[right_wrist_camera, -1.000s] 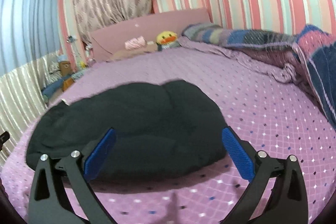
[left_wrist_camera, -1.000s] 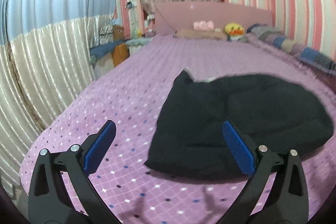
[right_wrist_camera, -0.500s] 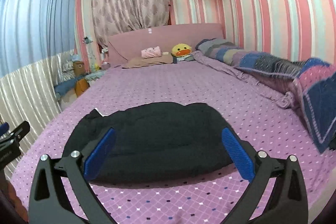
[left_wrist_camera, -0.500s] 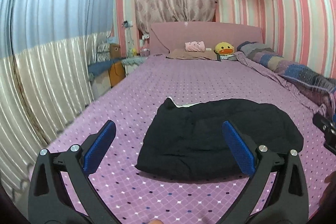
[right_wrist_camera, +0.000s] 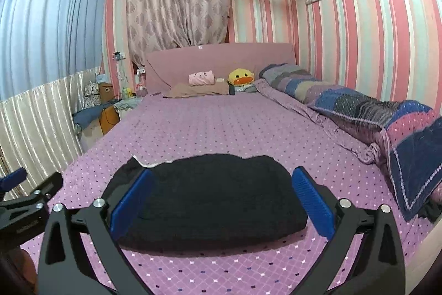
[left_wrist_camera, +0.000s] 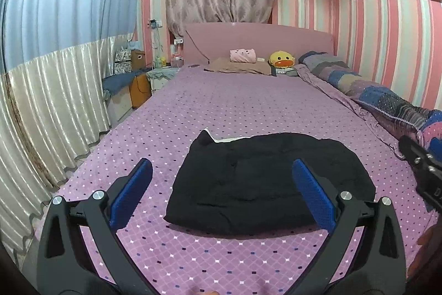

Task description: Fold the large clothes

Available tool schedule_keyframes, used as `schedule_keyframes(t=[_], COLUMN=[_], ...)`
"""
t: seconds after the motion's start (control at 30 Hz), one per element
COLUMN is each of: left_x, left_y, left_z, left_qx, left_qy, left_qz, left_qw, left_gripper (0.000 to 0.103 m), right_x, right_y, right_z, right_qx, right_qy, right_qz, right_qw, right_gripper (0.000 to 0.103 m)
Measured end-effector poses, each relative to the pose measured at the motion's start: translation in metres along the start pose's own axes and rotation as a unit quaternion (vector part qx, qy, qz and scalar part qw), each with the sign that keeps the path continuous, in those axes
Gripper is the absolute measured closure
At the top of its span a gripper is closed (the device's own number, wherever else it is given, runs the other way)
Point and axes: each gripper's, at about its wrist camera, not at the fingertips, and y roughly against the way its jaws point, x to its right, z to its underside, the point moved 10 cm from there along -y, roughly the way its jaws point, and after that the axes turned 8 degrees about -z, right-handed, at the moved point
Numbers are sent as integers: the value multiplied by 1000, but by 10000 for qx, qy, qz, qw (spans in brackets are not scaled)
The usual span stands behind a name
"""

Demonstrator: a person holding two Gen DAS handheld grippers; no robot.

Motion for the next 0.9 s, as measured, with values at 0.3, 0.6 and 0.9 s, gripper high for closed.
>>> schedule_keyframes(t=[0.3,0.6,0.9], left_x=[1,-1,8], left_y=[-7,-13,-24], left_z=[-8,-6,1], left_qx=[-76,-238,-418], left_qy=[-2,-4,-126], left_qz=[-39,-96,-149], left_qw=[10000,9997,9989], left_gripper=[3,3,3], right_x=[-1,-1,6], right_y=[-18,-30,-37], right_z=[-4,4,11], right_qx=[-103,-334,-433], right_qy=[-30,-39,-66], right_qz=[-16,-84,-60], right_qw=[9999,9994,9990], right_gripper=[2,2,2])
